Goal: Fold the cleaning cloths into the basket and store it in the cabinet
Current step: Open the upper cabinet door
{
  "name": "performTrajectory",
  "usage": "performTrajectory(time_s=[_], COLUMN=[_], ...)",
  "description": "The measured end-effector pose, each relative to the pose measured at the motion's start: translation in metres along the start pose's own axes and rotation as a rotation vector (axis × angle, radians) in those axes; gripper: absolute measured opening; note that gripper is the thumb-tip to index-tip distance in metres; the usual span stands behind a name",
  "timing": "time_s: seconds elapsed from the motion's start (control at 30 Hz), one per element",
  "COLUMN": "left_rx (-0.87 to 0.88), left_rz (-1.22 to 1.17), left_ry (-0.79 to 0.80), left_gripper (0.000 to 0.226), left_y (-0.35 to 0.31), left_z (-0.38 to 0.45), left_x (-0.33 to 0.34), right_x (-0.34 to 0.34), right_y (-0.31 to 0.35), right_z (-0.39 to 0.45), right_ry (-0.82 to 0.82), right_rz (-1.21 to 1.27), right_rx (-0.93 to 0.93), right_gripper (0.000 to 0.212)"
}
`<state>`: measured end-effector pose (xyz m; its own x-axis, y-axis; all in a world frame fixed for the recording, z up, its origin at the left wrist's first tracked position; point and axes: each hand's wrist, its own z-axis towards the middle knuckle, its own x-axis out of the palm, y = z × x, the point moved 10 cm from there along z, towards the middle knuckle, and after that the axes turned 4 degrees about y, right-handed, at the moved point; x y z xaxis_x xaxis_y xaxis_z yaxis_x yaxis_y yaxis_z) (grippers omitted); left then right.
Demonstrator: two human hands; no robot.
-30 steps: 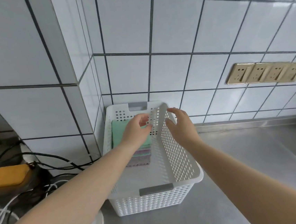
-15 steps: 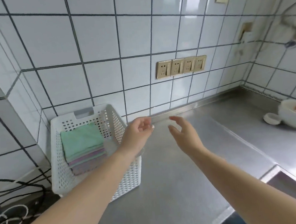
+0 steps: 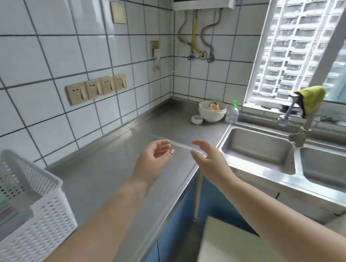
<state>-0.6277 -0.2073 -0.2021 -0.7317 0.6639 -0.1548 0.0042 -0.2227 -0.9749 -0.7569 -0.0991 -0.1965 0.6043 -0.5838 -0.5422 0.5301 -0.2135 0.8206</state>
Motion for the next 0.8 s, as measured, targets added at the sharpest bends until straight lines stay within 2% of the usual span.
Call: performTrajectory(time_s=[0.2,0.3,0.47,0.63,0.8], left_rx=[0.07,0.094,0.125,0.113,0.126], left_rz=[-0.063,-0.085,-0.132,-0.218,-0.269], left_ry=[0.325,0.541,0.857,1.136,1.419], left_gripper=[0.023,0.027,0.038,0.038,0.031], left_y=[-0.039,-0.061,-0.094,-0.117,-0.135], left_z=[-0.016,-0.038,-0.094,-0.176,-0.284], left_x=[0.156,0.239,0.35,0.429,0.48], right_x=[-0.135,-0.203,-0.28,-0.317,-0.317], right_y=[-0.051,-0.074,-0.103,-0.112,-0.091], right_z=[-0.087,-0.144,-0.253,-0.377,-0.506], right_ry=[-0.264,-0.432,-0.672,-0.948,-1.214], right_rz=[-0.065,-0.103,-0.135,-0.145,-0.202], right_rx=[0.115,0.197,0.383,0.566,0.748], right_gripper=[0.034,0.035,0.034,0.029,0.029])
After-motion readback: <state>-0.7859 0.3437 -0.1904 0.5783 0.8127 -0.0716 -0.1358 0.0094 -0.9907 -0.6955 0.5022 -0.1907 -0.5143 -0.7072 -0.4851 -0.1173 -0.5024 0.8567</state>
